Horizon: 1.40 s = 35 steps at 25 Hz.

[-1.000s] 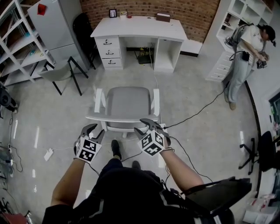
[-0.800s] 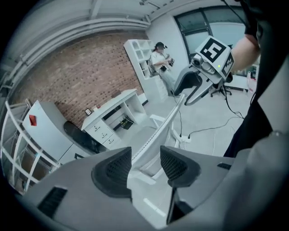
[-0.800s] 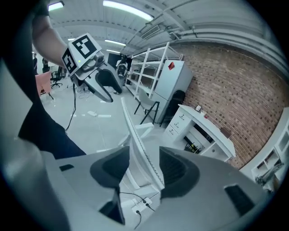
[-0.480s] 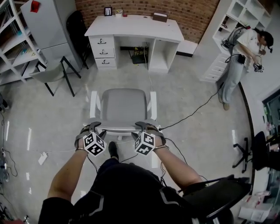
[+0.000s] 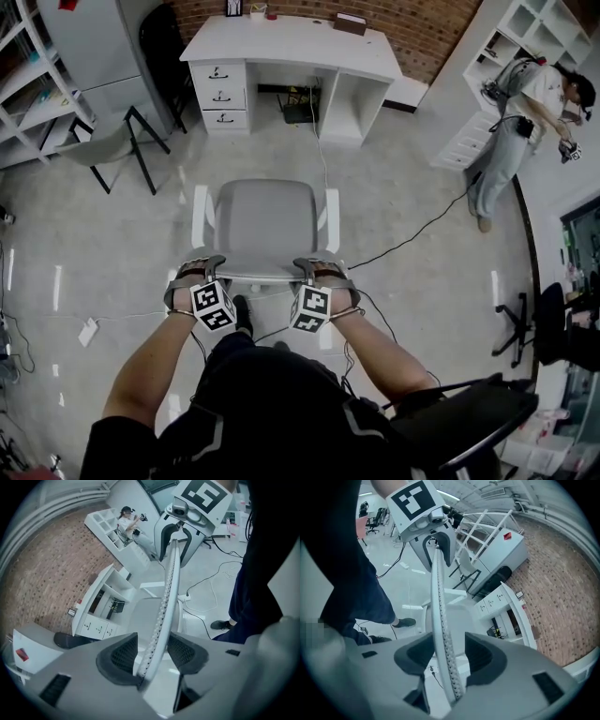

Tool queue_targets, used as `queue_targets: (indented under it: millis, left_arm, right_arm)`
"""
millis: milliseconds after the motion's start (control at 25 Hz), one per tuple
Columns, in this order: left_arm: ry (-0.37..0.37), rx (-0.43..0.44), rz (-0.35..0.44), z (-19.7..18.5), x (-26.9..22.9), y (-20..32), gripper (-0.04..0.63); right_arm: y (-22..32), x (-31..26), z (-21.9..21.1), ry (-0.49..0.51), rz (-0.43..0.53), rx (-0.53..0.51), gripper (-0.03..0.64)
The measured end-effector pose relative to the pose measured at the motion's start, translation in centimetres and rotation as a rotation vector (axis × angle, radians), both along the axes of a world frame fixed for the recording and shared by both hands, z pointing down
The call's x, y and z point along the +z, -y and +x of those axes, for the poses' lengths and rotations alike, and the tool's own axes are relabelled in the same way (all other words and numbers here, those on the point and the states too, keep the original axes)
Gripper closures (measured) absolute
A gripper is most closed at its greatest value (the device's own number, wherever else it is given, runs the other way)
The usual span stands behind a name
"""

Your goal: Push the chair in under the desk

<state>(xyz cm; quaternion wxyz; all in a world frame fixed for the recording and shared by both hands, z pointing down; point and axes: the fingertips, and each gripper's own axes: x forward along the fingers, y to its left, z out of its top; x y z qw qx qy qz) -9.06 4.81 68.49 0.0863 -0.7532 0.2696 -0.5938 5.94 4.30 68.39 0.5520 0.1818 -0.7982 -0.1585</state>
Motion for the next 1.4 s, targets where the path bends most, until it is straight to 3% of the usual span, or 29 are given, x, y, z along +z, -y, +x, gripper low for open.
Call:
queue_targets:
  millis: [200,440,1400]
  left_arm:
    - [0.076,0.05,-0.058,-0.1,0.6,0.3,0.428]
    - [0.145,0.186,-0.099,-0.5,1.3,0.6,0.502]
    - [0.08,0.224,-0.193,-0.5,2.0,7.2,0.509]
  right_arm:
    - [0.6,1.0,-0.1,0.029,-0.061,0.022,0.427]
    - [0.9,1.5,-0.6,-0.01,-0.06,-0.05,0.501]
    - [8.1,2.4,-0.5,-0.084,-0.088,0.003,0.512]
